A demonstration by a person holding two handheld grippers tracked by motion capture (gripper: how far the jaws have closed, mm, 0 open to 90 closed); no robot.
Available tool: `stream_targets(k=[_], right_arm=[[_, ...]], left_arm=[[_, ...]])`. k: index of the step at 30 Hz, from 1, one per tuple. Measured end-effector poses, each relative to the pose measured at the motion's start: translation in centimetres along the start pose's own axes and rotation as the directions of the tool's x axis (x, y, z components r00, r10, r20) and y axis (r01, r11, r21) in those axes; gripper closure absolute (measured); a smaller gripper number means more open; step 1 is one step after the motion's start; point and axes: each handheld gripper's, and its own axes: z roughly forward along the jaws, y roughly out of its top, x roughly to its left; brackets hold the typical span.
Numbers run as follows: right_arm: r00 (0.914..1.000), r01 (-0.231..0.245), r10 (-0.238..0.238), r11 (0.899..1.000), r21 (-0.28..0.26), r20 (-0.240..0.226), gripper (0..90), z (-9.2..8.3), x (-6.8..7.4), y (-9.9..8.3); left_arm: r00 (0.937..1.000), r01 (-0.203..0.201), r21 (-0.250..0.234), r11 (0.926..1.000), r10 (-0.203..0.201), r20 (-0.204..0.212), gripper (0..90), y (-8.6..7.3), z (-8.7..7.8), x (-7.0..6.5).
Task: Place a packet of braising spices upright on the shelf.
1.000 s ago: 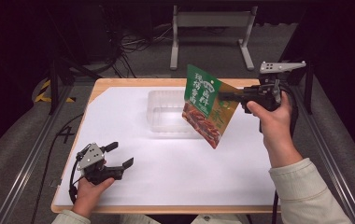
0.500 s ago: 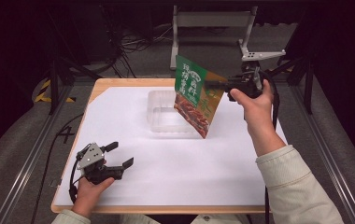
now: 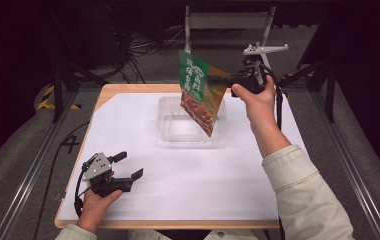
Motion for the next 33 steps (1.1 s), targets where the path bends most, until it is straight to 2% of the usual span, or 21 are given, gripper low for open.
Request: stream_targets(k=[8, 16, 33], right_arm=[[1.0000, -0.006, 0.006, 1.000, -0.002, 0.002, 90.0, 2.3, -0.5, 0.4], [0.9998, -0.018, 0.018, 1.000, -0.013, 0.003, 90.0, 3.6, -1.1, 0.3], [0.9980, -0.036, 0.037, 0.999, -0.022, 0.050, 90.0, 5.4, -2.4, -0.4]], left_arm=[[1.0000, -0.002, -0.005, 1.0000, 0.002, -0.001, 15.0, 0.0, 0.0, 0.1], [1.0000, 0.002, -0.008, 1.0000, -0.002, 0.001, 15.1, 0.0, -0.1, 0.1], [1.0000, 0.006, -0.009, 0.9999, -0.006, 0.001, 15.2, -0.1, -0.1, 0.2]])
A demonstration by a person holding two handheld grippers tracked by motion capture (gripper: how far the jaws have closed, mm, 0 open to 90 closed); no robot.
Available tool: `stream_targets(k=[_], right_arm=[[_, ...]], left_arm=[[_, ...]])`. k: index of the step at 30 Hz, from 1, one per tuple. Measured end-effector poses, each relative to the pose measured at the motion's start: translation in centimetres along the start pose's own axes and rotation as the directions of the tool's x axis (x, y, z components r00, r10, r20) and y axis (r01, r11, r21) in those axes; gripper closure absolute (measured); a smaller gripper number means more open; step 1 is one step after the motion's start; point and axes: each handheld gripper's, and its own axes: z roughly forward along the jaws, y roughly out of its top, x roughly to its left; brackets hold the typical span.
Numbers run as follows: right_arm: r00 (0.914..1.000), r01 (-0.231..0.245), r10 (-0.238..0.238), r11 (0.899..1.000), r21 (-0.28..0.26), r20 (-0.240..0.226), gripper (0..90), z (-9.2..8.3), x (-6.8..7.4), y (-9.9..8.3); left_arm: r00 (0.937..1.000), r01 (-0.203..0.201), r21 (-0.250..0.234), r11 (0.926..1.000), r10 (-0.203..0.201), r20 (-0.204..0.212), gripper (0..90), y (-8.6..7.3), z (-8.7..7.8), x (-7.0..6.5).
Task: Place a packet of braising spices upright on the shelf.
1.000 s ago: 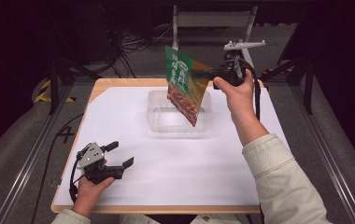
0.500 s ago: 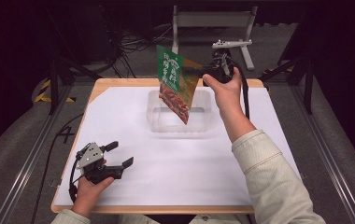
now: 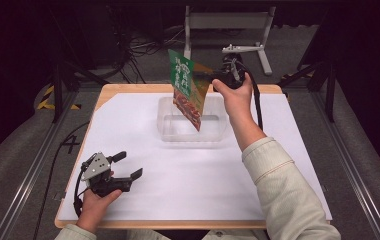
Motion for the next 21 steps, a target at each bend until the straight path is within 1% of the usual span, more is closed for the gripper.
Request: stream_targets(k=[4, 7, 11, 21], right_arm=[[0.9999, -0.003, 0.003, 1.000, 0.001, 0.010, 90.0, 0.4, -0.1, -0.2], [0.9999, -0.002, 0.002, 1.000, 0.000, 0.014, 90.0, 0.8, -0.1, -0.4], [0.9998, 0.006, -0.006, 1.000, 0.016, 0.021, 90.0, 1.4, -0.2, -0.8], [0.9993, 0.010, -0.011, 0.999, 0.038, 0.035, 90.0, 2.1, -0.6, -1.7]], left_arm=[[1.0000, 0.005, 0.000, 1.0000, -0.005, 0.001, 15.2, 0.0, 0.0, 0.0], [1.0000, 0.001, 0.001, 1.0000, -0.001, 0.001, 15.2, 0.0, -0.1, 0.0], [1.0000, 0.001, 0.001, 1.0000, -0.001, 0.002, 15.2, 0.0, -0.1, 0.0], [1.0000, 0.003, 0.000, 1.0000, -0.003, 0.003, 15.2, 0.0, -0.1, 0.0]])
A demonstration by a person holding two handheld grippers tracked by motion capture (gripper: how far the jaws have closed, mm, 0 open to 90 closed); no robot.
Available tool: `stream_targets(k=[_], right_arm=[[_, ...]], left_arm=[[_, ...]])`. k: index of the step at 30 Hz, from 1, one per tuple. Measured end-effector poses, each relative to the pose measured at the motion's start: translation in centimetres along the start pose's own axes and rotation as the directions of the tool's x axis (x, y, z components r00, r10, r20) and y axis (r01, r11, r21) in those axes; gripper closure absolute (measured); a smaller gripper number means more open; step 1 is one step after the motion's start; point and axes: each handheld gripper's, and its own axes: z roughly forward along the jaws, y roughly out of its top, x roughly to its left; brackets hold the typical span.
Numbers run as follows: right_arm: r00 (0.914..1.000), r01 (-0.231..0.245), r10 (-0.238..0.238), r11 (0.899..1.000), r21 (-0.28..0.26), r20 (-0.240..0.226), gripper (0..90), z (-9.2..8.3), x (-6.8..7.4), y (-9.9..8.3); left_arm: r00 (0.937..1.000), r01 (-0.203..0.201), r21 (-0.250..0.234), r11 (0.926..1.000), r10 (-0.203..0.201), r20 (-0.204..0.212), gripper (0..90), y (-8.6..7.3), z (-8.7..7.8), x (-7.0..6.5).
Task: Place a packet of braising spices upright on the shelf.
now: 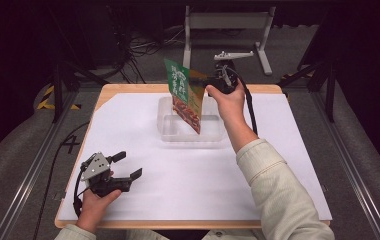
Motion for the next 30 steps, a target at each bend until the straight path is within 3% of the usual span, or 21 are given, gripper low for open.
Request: stream_targets(k=[10, 20, 26, 30], right_arm=[[1.0000, -0.007, 0.007, 1.000, 0.017, 0.000, 89.8, 0.7, -0.2, -1.1], [0.9996, -0.021, 0.021, 1.000, 0.023, -0.021, 89.7, 0.4, -0.5, -1.8], [0.9996, -0.028, 0.028, 0.998, 0.056, 0.001, 89.9, 0.2, -1.0, -2.5], [0.9991, -0.040, 0.041, 0.998, 0.047, -0.012, 89.9, 0.1, -1.2, -2.8]], left_arm=[[1.0000, 0.000, -0.003, 1.0000, 0.000, -0.001, 15.2, 0.0, 0.0, 0.0], [1.0000, 0.002, 0.001, 1.0000, -0.002, -0.001, 15.2, 0.0, 0.0, -0.1], [1.0000, -0.001, 0.001, 1.0000, 0.001, 0.000, 15.2, 0.0, 0.1, -0.1], [1.0000, -0.003, 0.005, 1.0000, 0.003, -0.001, 15.2, 0.0, 0.1, -0.1]])
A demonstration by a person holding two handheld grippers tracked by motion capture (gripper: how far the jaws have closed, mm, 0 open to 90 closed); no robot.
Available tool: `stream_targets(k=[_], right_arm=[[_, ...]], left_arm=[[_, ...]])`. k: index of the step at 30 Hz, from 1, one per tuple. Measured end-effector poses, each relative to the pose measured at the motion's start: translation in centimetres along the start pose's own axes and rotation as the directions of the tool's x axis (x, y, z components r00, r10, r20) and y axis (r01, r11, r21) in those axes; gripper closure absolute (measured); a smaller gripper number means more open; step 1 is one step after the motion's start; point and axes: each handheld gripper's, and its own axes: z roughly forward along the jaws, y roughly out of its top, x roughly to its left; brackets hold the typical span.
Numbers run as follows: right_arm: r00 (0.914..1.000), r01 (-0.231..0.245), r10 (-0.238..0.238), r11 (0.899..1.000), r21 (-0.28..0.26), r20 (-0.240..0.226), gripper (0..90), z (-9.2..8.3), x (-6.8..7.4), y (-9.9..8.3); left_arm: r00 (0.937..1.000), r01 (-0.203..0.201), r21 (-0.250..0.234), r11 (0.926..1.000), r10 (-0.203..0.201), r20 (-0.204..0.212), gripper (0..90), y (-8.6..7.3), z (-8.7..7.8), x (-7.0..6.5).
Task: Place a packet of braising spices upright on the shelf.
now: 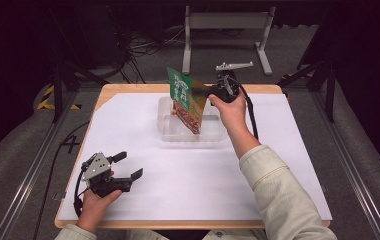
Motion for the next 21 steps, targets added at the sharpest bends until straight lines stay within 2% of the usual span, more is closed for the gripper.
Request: stream_targets(k=[5, 10, 16, 21], right_arm=[[0.9999, 0.001, -0.001, 1.000, 0.003, 0.014, 89.0, -0.2, 0.0, 0.1], [0.9996, -0.007, 0.007, 1.000, -0.001, 0.028, 82.1, -0.5, -0.1, 0.0], [0.9997, -0.009, 0.009, 1.000, -0.027, 0.021, 58.6, -0.9, 0.1, 0.2], [0.9986, 0.025, -0.023, 0.999, -0.028, 0.047, 41.1, -1.3, 0.6, 0.4]], left_arm=[[1.0000, -0.005, 0.002, 1.0000, 0.005, -0.001, 15.2, 0.0, 0.0, 0.0], [1.0000, 0.004, -0.002, 1.0000, -0.004, 0.001, 15.2, -0.1, 0.0, 0.1], [1.0000, 0.004, 0.000, 1.0000, -0.004, 0.000, 15.2, 0.0, 0.0, 0.1], [1.0000, -0.002, 0.008, 1.0000, 0.002, 0.000, 15.2, 0.0, 0.1, 0.1]])
